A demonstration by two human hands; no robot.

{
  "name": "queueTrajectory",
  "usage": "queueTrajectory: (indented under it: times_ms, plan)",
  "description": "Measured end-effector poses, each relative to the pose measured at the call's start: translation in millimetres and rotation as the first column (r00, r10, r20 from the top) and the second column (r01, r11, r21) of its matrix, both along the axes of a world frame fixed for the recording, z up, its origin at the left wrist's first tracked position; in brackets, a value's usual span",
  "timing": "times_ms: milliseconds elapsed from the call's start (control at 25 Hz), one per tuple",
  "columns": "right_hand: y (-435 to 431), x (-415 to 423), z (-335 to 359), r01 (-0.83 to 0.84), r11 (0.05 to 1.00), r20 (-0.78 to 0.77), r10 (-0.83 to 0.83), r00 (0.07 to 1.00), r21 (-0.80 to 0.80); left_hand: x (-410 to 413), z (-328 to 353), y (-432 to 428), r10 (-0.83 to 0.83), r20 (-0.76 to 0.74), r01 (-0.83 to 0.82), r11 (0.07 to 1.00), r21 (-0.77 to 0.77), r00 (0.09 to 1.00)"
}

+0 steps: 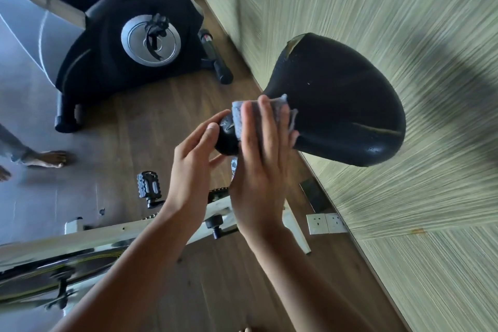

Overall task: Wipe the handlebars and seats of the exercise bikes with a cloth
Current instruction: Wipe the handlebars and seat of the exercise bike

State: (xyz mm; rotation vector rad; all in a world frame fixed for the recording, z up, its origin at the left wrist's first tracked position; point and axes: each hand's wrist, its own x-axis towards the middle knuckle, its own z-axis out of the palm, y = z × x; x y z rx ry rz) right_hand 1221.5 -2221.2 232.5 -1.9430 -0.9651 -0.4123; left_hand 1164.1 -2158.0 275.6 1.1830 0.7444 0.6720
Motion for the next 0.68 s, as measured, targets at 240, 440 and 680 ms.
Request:
queueTrajectory:
  times_ms: [240,440,680]
  plan:
    - [-39.0,26.4,3.0,0.075,0.995,0.018,-0.074,0.997,-0.068,6.8,-2.1,-26.9,0.380,-0.151,-0.183,0.710,0.680,0.913]
    - [-69.7,45.6,4.5,0.180,0.970,0.052,-0.174,0.983,-0.166,13.6,-12.9,-51.7,0.296,-0.324,0.251,0.257,0.933,0.899]
    - [-97.5,62.6,9.1,0.170,0.978,-0.026,-0.174,0.984,-0.119,17.8,-26.7,-52.5,0.391,-0.466,0.444,0.152,0.883,0.794]
